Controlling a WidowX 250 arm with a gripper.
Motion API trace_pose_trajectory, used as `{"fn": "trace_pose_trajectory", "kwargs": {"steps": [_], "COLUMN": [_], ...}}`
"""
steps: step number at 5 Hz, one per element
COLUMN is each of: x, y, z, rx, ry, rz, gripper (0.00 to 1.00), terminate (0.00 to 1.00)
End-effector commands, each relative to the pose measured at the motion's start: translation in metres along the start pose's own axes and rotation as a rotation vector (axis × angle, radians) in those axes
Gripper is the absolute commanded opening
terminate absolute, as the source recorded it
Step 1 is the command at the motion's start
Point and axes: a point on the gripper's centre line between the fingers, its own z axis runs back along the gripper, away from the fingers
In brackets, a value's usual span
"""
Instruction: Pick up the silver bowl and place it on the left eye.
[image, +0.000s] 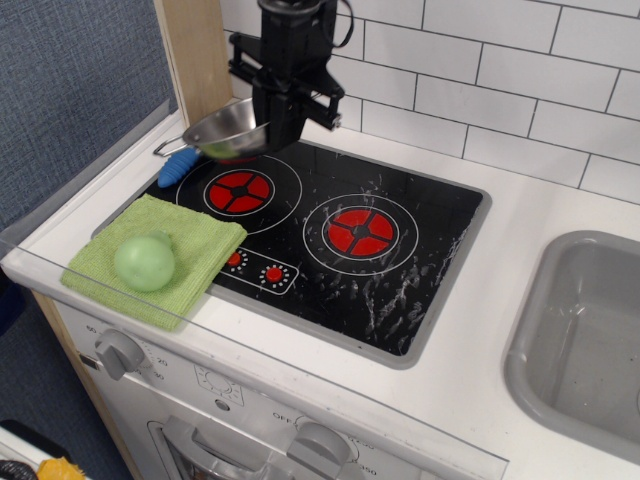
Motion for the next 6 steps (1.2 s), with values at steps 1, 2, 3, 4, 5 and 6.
{"fn": "trace_pose_trajectory", "kwargs": {"steps": [1, 2, 3, 4, 5, 6], "x": [0.0, 0.007, 0.015, 0.018, 0.018, 0.014], "y": [-0.004, -0.007, -0.012, -0.018, -0.023, -0.026], "z": [-0.005, -0.014, -0.014, -0.006, 0.008, 0.024], "rx": [0.023, 0.023, 0.019, -0.02, -0.058, -0.102], "ry": [0.001, -0.003, -0.025, -0.071, -0.118, -0.154], "rz": [-0.001, -0.02, -0.044, -0.051, -0.046, -0.029], "gripper": [0.0, 0.0, 0.0, 1.0, 1.0, 1.0], "terminate": [0.0, 0.0, 0.0, 0.0, 0.0, 0.0]}}
